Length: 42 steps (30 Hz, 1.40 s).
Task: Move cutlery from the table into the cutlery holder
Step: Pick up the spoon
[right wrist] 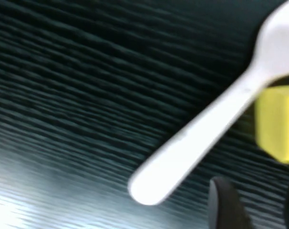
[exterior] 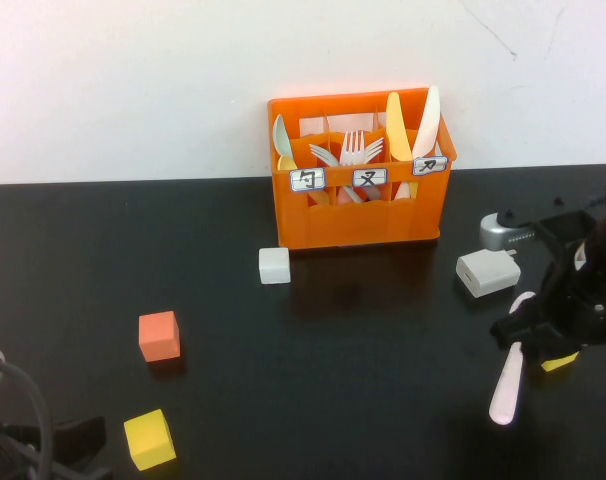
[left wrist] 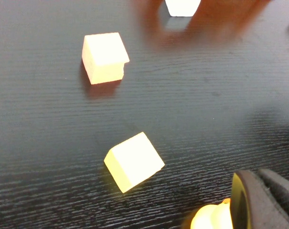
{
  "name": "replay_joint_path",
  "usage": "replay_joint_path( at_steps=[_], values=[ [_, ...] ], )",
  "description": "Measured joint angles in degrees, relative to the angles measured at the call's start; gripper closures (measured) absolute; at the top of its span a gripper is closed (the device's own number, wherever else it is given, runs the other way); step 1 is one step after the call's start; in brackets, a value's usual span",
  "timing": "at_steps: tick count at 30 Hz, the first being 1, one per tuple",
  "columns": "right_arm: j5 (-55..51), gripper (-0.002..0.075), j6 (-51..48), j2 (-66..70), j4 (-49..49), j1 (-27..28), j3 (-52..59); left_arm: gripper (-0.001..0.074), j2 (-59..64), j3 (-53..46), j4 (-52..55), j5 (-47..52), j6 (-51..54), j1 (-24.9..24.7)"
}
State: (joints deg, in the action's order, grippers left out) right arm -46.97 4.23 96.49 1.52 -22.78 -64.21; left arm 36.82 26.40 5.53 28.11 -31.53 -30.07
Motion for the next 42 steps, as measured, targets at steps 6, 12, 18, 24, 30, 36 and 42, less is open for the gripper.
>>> replay_joint_path(
  at_steps=[6,12,18,24,30,36,42],
  values=[
    [3.5,0.0428,-1.8,1.7,-8.4,0.1,0.0,0.0736,0.0,0.0,-0.6,0.0,0.0,0.0],
    [5.1,0.0424,0.1,4.5,-7.6,0.1,0.0,0.0737,0.0,0.0,-0.7,-0.1,0.0,0.0],
    [5.0,0.0424,4.4,7.9,-2.4,0.1,-1.0,0.0736,0.0,0.0,-0.7,-0.1,0.0,0.0],
    [4.7,0.0424,6.7,10.8,-1.1,0.1,-4.3,0.0736,0.0,0.0,-0.7,-0.2,0.0,0.0],
    [3.9,0.0424,7.8,12.1,0.0,0.1,-6.7,0.0736,0.0,0.0,-0.7,-0.2,0.0,0.0],
    [1.5,0.0424,6.9,14.2,1.3,0.1,-7.2,0.0736,0.0,0.0,-1.0,-0.2,0.0,0.0],
    [1.2,0.0424,5.6,14.3,3.9,-1.6,-7.4,0.0736,0.0,0.0,-1.1,-0.2,0.0,0.0]
  ],
)
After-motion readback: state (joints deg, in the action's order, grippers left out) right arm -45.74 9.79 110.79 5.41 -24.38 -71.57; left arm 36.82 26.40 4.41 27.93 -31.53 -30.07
